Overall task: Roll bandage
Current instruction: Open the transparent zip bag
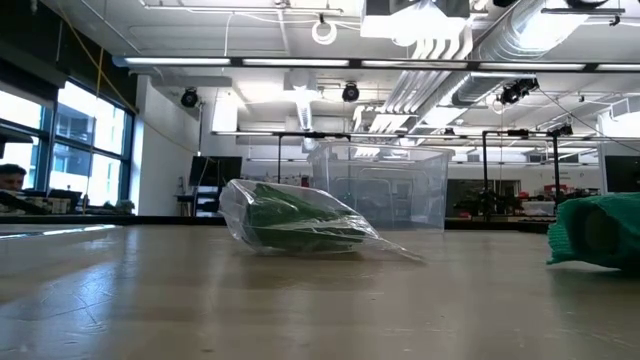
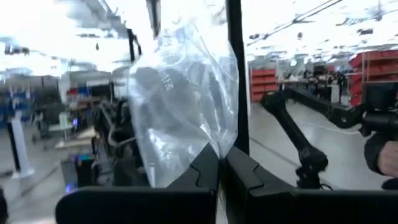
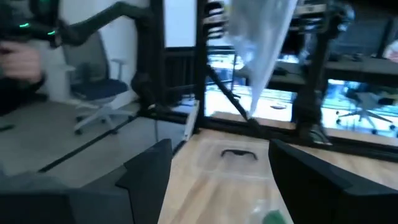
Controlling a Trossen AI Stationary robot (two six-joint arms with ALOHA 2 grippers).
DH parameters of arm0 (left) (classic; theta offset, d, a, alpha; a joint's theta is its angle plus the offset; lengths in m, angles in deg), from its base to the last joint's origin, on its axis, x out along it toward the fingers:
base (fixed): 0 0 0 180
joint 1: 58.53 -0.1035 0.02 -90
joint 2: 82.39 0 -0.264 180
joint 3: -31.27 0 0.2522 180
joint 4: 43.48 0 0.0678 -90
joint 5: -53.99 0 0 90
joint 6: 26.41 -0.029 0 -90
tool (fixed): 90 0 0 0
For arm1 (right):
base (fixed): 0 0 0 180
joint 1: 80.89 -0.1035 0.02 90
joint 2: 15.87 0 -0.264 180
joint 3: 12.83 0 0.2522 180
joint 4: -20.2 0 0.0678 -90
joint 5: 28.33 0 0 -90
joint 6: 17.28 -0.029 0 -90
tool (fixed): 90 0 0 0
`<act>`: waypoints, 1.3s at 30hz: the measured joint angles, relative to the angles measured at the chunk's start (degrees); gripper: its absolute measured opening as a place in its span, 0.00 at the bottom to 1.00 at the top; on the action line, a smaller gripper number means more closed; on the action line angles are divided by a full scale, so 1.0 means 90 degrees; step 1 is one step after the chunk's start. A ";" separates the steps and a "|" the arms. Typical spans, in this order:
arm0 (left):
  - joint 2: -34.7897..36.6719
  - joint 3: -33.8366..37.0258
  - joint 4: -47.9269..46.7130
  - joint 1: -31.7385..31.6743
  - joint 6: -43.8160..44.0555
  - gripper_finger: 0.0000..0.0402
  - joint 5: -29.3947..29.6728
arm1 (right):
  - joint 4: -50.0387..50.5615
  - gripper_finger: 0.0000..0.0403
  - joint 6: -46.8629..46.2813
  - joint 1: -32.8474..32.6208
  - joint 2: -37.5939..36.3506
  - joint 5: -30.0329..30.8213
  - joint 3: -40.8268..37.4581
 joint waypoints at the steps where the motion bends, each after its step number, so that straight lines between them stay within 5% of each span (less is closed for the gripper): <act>1: -0.0099 -0.0022 0.0159 -0.0018 -0.0108 0.00 -0.0103 | -0.0007 0.64 -0.0050 0.0079 0.0008 0.0001 0.0033; 11: -0.0886 -0.0016 0.1351 -0.0279 -0.0383 0.00 -0.0893 | -0.0507 0.64 0.0509 0.0736 0.0034 -0.0348 0.0583; 17: -0.1103 -0.0016 0.1761 -0.0419 -0.0387 0.00 -0.0956 | -0.0513 0.60 0.0297 0.0980 0.0074 -0.1501 0.0903; 25: -0.1101 -0.0015 0.1747 -0.0471 -0.0369 0.00 -0.1012 | -0.0488 0.27 0.0278 0.0998 0.0544 -0.1470 0.1139; 29: -0.1099 -0.0017 0.1324 -0.0472 -0.0065 0.00 -0.0418 | -0.0254 0.06 0.0434 0.0998 0.0749 -0.1290 0.1246; 35: -0.1046 -0.0020 -0.1033 -0.0401 0.1111 0.06 0.1615 | 0.2800 0.01 0.0056 0.1000 0.0575 -0.0250 0.2028; 39: -0.1024 -0.0020 -0.3192 -0.0423 0.2657 0.18 0.2222 | 0.5937 0.00 -0.0881 0.1039 0.0845 0.0615 0.3249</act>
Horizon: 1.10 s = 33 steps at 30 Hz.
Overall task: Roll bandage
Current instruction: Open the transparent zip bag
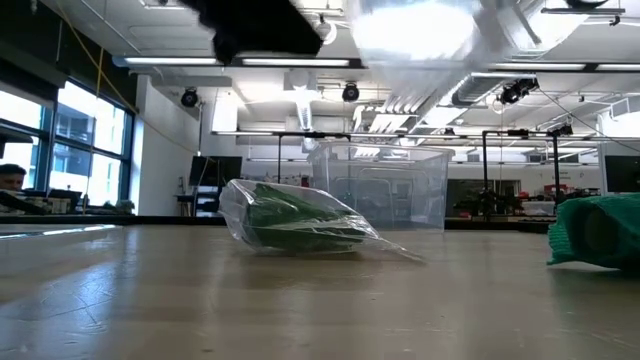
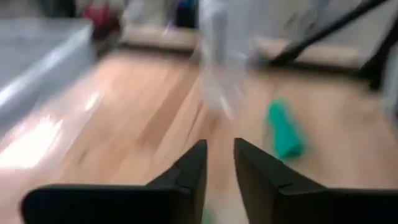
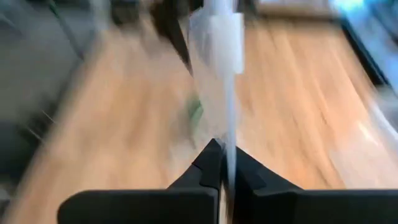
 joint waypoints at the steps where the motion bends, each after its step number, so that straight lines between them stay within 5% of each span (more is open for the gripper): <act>1: 0.0006 0.0002 -0.0489 -0.0004 0.0306 0.21 0.0086 | 0.0736 0.00 -0.0116 0.0023 0.0159 0.0190 0.0295; 6: -0.0008 0.0007 -0.0957 -0.0044 0.0664 0.29 0.0453 | 0.3048 0.00 -0.0179 0.0037 0.0883 0.0159 0.1352; 13: -0.0844 -0.0065 0.3241 -0.0179 -0.2748 0.30 0.0359 | 0.3382 0.00 0.0316 0.0047 0.1418 -0.0337 0.1586; 17: -0.1714 -0.0659 0.4307 -0.0393 -0.4255 0.32 0.0236 | 0.3221 0.00 0.0357 0.0044 0.1494 -0.0401 0.1584; 20: -0.2252 -0.1375 0.4476 -0.0628 -0.4478 0.35 0.0174 | 0.3193 0.00 0.0364 0.0047 0.1478 -0.0472 0.1584; 24: -0.2619 -0.2142 0.4133 -0.0889 -0.4384 0.40 -0.0691 | 0.3210 0.00 0.0364 0.0047 0.1470 -0.0526 0.1581; 33: -0.2620 -0.2547 0.3059 -0.0942 -0.3840 0.36 -0.1214 | 0.3419 0.00 0.0364 0.0042 0.1411 -0.0558 0.1579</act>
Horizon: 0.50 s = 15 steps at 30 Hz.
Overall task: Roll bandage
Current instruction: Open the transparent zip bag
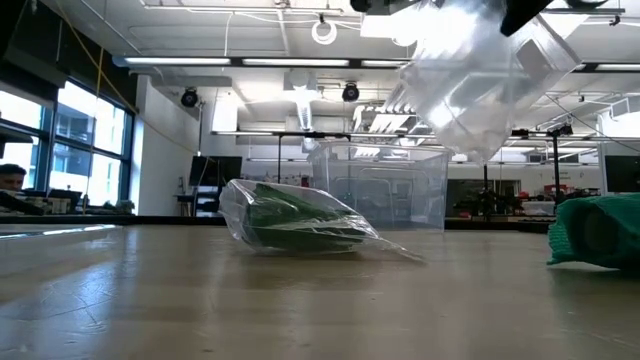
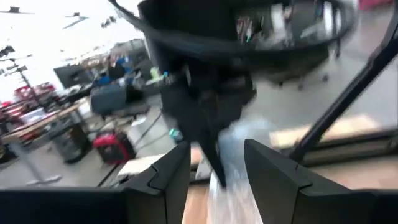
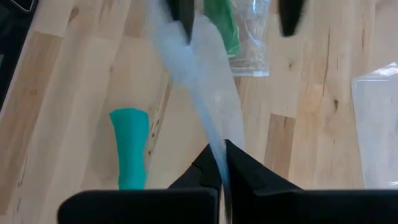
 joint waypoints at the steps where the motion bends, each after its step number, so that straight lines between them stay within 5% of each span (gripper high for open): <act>1: 0.0048 0.0007 -0.0196 0.0036 -0.0048 0.36 0.0115 | 0.0023 0.00 -0.0004 0.0000 -0.0005 0.0000 0.0000; 6: 0.0393 -0.0001 -0.0761 0.0264 -0.0039 0.38 0.0570 | 0.0155 0.00 -0.0147 0.0000 -0.0056 -0.0005 0.0000; 15: 0.0337 0.0002 -0.0634 0.0023 0.0707 0.42 0.0309 | 0.0026 0.00 -0.0165 0.0000 -0.0060 -0.0004 -0.0001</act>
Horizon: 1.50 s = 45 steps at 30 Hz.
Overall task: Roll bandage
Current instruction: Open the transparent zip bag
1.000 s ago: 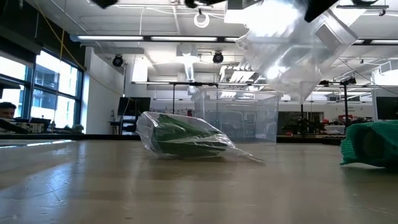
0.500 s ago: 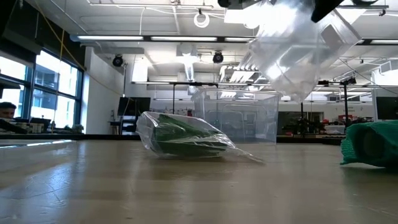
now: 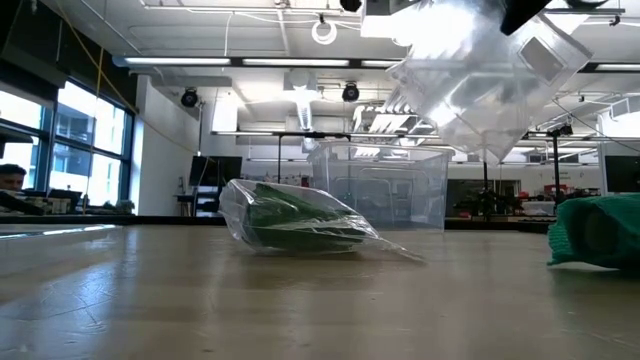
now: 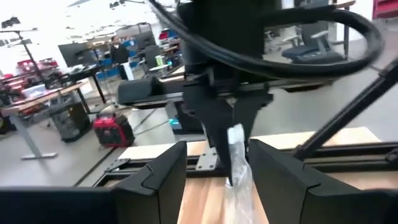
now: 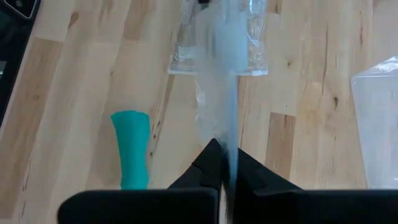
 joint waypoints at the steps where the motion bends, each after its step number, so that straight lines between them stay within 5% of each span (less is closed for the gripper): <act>1: 0.0000 0.0000 0.0018 -0.0027 0.0023 0.42 -0.0015 | 0.0001 0.00 0.0000 0.0000 0.0000 0.0001 -0.0001; 7: 0.0000 0.0000 0.0057 -0.0129 -0.0010 0.39 -0.0545 | -0.0001 0.00 0.0046 -0.0002 0.0002 -0.0001 -0.0003; 18: -0.0012 0.0001 0.0237 -0.0274 0.0091 0.16 -0.1007 | -0.0001 0.00 0.0004 0.0000 0.0002 -0.0001 -0.0003; 31: -0.0257 0.0005 0.0397 -0.0339 0.0249 0.23 -0.1020 | -0.0011 0.00 0.0017 0.0000 0.0002 -0.0054 -0.0008; 45: -0.0253 0.0005 0.0664 -0.0222 -0.0134 0.06 -0.0862 | 0.0025 0.00 0.0002 0.0000 0.0002 -0.0076 -0.0008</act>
